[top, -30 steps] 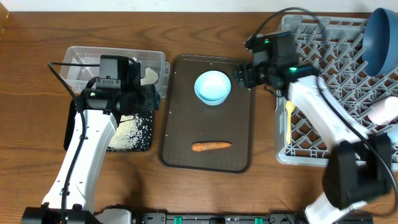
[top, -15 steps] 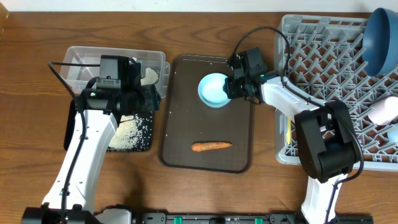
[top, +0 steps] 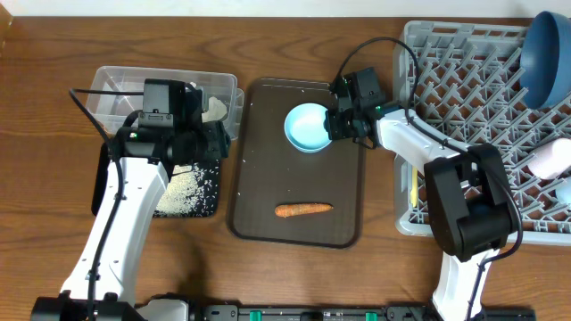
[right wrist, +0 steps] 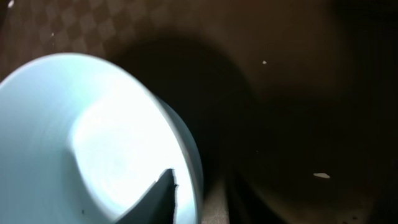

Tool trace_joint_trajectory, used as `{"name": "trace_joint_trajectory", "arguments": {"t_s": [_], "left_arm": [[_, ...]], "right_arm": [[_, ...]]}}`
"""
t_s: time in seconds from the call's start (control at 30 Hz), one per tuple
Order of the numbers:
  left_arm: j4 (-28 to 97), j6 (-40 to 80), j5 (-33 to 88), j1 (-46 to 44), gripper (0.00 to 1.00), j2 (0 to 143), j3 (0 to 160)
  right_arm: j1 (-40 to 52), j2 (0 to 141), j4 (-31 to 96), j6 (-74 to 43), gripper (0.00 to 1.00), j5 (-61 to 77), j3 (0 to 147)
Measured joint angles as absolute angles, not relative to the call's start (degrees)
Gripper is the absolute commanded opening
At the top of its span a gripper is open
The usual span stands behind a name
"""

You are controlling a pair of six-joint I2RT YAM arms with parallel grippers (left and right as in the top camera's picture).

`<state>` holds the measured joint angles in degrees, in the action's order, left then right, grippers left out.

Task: Sort waste into correct bins and load items into the dishwasher rack
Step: 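Reach right gripper to light-blue bowl rim and grasp it, then lift bowl with right gripper and stand it in dish rack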

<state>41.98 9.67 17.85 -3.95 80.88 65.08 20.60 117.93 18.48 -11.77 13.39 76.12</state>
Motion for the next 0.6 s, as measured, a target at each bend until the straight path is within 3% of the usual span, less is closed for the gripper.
{"name": "trace_joint_trajectory", "arguments": {"t_s": [0.1, 0.23, 0.6], "left_arm": [[42.0, 9.7, 17.8, -3.9, 0.53, 80.9, 65.1], [42.0, 9.7, 17.8, -3.9, 0.53, 80.9, 65.1], [42.0, 9.7, 17.8, -3.9, 0.54, 80.9, 65.1]], "right_arm": [[20.6, 117.9, 18.5, -12.0, 0.15, 12.8, 76.1], [20.6, 117.3, 18.5, -12.0, 0.01, 11.0, 76.1], [20.6, 115.2, 20.1, -12.4, 0.01, 7.8, 76.1]]}}
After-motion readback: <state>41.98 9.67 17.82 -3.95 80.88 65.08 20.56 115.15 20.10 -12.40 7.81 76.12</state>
